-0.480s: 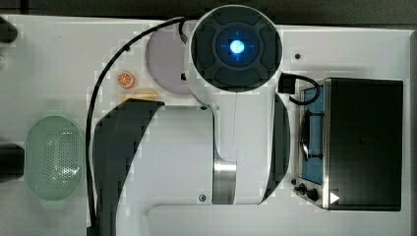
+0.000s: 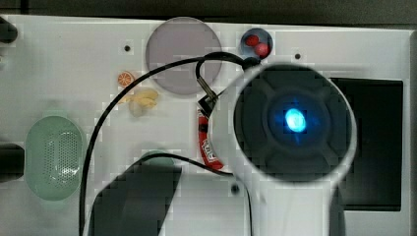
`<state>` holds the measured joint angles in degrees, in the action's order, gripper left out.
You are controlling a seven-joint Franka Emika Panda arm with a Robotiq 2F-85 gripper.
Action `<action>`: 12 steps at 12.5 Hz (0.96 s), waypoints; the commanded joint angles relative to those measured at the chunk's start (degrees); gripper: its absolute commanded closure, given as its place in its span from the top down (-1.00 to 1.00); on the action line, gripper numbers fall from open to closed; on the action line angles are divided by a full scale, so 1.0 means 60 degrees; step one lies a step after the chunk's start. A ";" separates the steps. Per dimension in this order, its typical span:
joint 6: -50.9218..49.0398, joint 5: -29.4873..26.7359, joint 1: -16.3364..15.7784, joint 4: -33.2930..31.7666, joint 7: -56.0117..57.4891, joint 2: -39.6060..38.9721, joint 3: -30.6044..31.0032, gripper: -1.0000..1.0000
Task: Pick Ketchup from the table and place it in strainer.
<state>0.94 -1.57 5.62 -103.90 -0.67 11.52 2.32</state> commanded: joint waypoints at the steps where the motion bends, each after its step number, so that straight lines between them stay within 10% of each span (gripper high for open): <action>1: 0.0094 0.0004 0.0141 -0.0473 0.1431 -0.0749 0.0171 1.00; 12: 0.4603 0.0010 0.0109 -0.3941 0.8473 -0.1943 0.0516 1.00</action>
<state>27.17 -1.58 6.53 -128.13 39.42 -2.70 5.65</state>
